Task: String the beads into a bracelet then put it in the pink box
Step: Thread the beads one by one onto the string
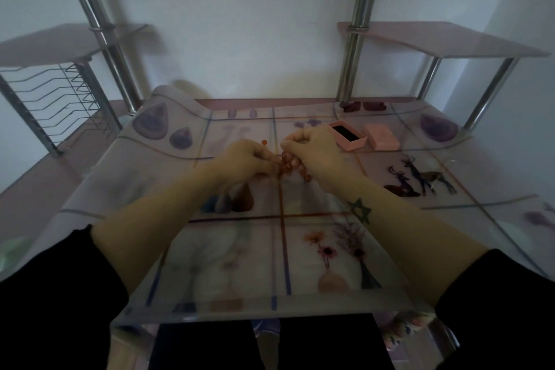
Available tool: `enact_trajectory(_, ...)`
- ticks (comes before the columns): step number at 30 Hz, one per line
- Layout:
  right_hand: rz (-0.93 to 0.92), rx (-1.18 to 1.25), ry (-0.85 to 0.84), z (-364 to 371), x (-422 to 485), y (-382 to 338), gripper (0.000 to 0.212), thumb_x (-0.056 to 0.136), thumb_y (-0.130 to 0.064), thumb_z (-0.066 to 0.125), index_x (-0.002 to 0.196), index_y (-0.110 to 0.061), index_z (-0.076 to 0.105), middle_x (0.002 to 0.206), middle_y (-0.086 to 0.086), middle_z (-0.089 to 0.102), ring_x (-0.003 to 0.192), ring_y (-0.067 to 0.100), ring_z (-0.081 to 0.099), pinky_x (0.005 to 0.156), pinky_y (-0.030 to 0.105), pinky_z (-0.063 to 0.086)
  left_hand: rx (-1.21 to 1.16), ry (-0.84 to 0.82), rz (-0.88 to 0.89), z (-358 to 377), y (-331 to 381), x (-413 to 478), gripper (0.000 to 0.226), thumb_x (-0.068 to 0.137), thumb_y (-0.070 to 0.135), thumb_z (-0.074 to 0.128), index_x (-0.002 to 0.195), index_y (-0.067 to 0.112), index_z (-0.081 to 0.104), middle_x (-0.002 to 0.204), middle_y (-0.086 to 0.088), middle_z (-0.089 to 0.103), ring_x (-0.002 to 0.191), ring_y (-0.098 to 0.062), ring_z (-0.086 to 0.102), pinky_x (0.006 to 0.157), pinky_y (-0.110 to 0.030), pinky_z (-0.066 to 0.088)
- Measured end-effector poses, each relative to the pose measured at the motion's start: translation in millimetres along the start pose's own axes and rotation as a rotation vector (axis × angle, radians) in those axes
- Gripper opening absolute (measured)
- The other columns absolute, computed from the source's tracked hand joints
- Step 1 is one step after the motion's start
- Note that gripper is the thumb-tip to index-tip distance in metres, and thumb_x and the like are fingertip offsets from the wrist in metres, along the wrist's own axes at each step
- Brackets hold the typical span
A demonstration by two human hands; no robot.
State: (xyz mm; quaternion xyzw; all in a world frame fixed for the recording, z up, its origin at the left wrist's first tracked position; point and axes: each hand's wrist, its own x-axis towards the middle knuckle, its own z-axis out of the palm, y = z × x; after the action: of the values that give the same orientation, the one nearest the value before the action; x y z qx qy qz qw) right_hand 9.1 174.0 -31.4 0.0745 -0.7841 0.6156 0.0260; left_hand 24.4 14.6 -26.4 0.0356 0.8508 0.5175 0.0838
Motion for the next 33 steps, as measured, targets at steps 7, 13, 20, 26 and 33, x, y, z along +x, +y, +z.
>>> enact_trajectory(7,-0.146,-0.171,0.041,5.6,-6.9,1.7,0.005,0.087,-0.016,0.068,0.083,-0.017,0.064,0.070,-0.004,0.064,0.061,0.003,0.059,0.058,0.020,0.049,-0.706,-0.042,-0.219,-6.9,1.5,-2.1,0.019,0.089,-0.005,0.057,0.106,0.003,0.061,0.090,-0.012,0.067,0.081,-0.016,0.067,0.068,-0.021,0.058)
enact_trajectory(13,-0.220,-0.274,0.094,7.0,-6.3,7.6,0.008,0.085,-0.020,0.068,0.079,-0.022,0.063,0.071,-0.005,0.065,0.066,0.007,0.061,0.061,0.023,0.050,-0.964,-0.091,-0.307,-10.9,-6.2,0.7,0.021,0.090,0.006,0.061,0.109,-0.001,0.066,0.095,-0.012,0.070,0.082,-0.013,0.068,0.063,-0.017,0.057)
enact_trajectory(20,-0.303,-0.369,0.127,12.2,-7.2,15.1,0.021,0.082,-0.024,0.068,0.070,-0.034,0.054,0.063,-0.013,0.060,0.063,-0.005,0.058,0.054,0.014,0.046,-1.063,-0.130,-0.338,-16.2,-14.5,3.9,0.025,0.087,0.005,0.063,0.111,-0.001,0.067,0.099,-0.014,0.072,0.083,-0.015,0.072,0.063,-0.019,0.058)
enact_trajectory(26,-0.367,-0.421,0.177,15.0,-6.1,19.1,0.015,0.081,-0.029,0.065,0.072,-0.033,0.055,0.062,-0.016,0.056,0.066,-0.005,0.056,0.053,0.022,0.049,-1.105,-0.148,-0.340,-17.9,-19.4,6.4,0.026,0.087,0.005,0.061,0.113,-0.001,0.067,0.098,-0.013,0.073,0.082,-0.014,0.071,0.065,-0.018,0.058)
enact_trajectory(33,-0.398,-0.465,0.214,16.4,-4.4,21.2,0.014,0.079,-0.030,0.065,0.072,-0.033,0.053,0.060,-0.017,0.054,0.068,-0.009,0.054,0.052,0.010,0.042,-1.101,-0.166,-0.341,-16.7,-20.9,6.8,0.031,0.082,0.005,0.064,0.112,0.000,0.067,0.098,-0.013,0.073,0.084,-0.014,0.072,0.061,-0.019,0.057)
